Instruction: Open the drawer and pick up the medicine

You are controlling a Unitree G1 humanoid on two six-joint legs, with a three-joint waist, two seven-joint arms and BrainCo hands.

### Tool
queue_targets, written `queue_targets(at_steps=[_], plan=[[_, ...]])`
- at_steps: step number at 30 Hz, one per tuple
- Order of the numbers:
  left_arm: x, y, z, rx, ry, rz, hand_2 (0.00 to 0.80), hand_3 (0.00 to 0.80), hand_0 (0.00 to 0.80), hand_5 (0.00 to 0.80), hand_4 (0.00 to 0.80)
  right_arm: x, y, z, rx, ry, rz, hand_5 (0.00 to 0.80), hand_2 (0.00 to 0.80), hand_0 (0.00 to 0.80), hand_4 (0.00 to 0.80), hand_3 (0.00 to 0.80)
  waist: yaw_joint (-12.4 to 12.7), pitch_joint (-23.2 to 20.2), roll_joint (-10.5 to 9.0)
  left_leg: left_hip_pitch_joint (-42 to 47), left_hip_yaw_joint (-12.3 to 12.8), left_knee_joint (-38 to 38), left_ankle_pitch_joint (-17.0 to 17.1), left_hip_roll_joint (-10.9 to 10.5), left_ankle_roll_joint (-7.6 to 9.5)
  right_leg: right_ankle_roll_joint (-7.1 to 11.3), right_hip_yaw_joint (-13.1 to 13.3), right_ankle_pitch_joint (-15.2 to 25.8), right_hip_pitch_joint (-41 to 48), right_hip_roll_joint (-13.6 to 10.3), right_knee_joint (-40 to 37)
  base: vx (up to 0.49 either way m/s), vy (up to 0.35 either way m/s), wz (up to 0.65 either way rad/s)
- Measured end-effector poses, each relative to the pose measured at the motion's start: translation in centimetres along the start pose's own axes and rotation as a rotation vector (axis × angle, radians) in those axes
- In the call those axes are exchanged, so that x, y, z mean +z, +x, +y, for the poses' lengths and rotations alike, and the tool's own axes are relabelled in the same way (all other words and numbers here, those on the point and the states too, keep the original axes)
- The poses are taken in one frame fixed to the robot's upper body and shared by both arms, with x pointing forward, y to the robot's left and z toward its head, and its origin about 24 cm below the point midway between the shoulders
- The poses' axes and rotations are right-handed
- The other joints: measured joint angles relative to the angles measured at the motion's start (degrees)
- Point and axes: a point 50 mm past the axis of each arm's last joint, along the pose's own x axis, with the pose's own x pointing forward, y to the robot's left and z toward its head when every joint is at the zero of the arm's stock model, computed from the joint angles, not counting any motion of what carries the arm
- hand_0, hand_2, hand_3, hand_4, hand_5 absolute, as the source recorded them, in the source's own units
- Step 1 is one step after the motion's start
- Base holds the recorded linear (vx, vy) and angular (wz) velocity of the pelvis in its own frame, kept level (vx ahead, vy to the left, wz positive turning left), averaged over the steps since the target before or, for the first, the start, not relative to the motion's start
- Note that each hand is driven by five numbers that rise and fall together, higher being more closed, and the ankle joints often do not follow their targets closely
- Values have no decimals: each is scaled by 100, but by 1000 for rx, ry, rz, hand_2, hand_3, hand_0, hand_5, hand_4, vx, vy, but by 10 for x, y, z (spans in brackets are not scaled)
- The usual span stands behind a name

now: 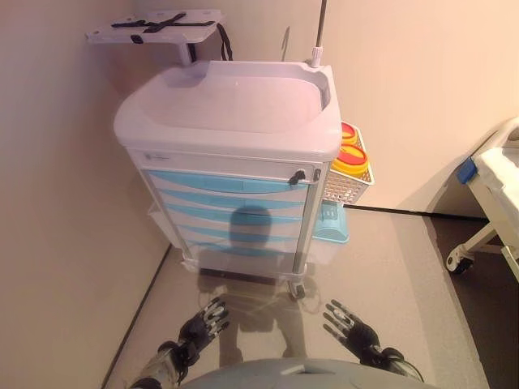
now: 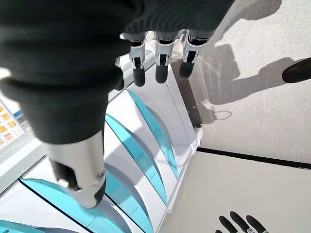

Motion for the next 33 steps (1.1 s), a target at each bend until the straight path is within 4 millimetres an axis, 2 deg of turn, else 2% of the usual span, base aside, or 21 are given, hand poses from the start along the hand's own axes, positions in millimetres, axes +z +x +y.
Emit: queue_targets(at_steps=[33], plan=[[2, 0, -1, -18, -66, -34, 0, 0, 0, 0, 0, -2, 0, 0, 1, -1, 15, 0, 0, 0, 0, 0, -1, 25, -15, -105, 3, -1, -17, 4, -25, -2, 7, 1, -110, 1, 4, 12, 7, 0]])
